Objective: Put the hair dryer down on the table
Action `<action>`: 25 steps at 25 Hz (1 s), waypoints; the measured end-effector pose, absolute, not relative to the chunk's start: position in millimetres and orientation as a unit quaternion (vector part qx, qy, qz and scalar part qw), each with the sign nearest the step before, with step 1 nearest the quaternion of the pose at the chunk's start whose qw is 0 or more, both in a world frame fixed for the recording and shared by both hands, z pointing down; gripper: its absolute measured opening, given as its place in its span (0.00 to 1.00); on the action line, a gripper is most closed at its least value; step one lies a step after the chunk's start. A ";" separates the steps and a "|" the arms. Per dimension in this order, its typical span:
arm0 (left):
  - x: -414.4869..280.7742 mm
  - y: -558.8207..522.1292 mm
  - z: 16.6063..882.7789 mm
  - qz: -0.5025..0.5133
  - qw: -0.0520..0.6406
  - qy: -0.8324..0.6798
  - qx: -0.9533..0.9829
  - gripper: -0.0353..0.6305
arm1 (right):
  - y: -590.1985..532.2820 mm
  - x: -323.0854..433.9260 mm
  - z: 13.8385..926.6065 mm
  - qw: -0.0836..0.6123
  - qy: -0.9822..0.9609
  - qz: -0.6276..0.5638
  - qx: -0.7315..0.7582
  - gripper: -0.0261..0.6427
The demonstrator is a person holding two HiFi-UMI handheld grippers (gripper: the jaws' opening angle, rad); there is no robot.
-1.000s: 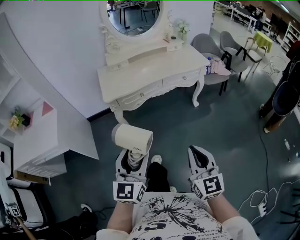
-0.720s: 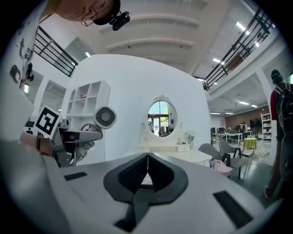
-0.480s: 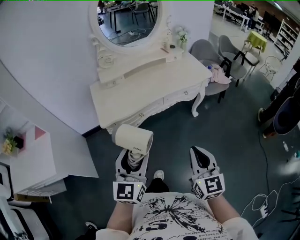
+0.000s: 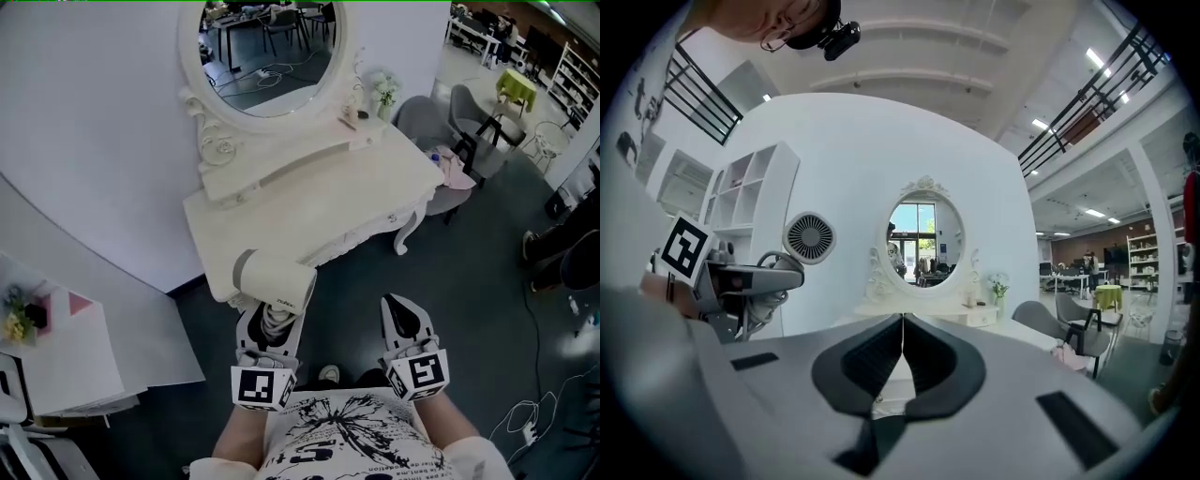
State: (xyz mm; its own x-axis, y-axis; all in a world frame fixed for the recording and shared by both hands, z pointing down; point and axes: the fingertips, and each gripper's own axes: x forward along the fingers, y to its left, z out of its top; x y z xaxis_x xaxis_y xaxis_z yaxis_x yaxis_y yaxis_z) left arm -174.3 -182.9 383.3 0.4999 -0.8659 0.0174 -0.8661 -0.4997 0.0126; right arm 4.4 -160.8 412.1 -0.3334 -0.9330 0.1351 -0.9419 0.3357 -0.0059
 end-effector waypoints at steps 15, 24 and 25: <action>-164.5 -320.2 402.7 0.015 0.008 -0.573 0.819 0.44 | -332.9 8.8 431.4 0.061 -0.870 0.032 0.489 0.07; -124.6 -418.3 406.0 0.021 0.019 -0.650 0.760 0.44 | -461.7 39.7 435.2 0.075 -0.917 0.034 0.391 0.07; -119.8 -427.9 408.5 0.024 0.020 -0.657 0.753 0.44 | -474.9 43.8 437.5 0.077 -0.921 0.034 0.381 0.07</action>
